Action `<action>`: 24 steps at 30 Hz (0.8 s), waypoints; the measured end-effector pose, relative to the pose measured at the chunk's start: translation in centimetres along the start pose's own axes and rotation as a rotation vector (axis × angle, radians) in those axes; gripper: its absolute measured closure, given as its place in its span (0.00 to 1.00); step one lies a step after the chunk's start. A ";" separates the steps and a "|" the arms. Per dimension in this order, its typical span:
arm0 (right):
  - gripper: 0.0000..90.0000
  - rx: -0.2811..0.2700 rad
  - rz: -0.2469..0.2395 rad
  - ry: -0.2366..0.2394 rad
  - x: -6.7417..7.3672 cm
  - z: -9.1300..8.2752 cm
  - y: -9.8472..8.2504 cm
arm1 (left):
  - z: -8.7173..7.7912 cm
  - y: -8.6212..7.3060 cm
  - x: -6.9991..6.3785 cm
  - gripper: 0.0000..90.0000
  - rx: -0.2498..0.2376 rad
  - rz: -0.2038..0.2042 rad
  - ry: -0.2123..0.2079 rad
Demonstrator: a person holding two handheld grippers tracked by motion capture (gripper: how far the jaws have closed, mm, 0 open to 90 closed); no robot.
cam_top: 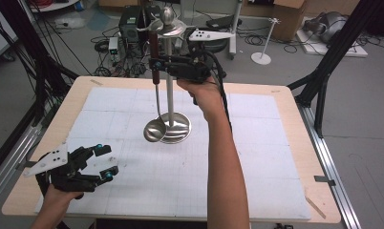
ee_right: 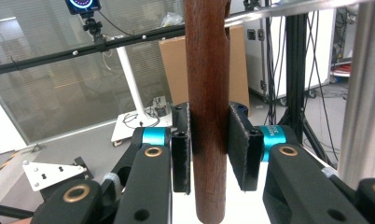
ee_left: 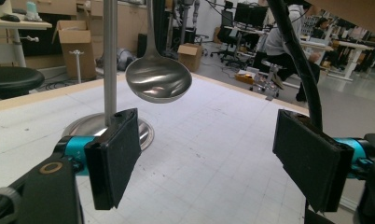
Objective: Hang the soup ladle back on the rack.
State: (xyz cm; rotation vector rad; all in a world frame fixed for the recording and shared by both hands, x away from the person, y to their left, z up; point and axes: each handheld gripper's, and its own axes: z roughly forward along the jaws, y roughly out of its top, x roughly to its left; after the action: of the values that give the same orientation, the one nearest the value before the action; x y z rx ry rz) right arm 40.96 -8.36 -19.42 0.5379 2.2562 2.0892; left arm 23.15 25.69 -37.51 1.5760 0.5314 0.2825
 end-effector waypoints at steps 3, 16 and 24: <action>0.80 -0.004 0.011 -0.004 -0.3 -0.2 -0.4 | 0.0 0.0 0.0 0.26 0.000 0.002 0.001; 0.64 -0.002 -0.003 -0.115 0.4 -1.7 -0.8 | -0.1 -0.2 0.2 0.26 -0.005 -0.005 0.027; 0.48 0.041 -0.033 -0.253 1.2 -5.4 -3.7 | -0.4 -0.4 0.7 0.26 -0.009 -0.008 0.063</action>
State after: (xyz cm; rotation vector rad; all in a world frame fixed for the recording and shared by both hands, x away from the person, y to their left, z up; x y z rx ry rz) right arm 37.58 -13.44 -22.19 0.7173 2.1533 1.8439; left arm 23.47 26.33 -37.98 1.5597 0.5847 0.3289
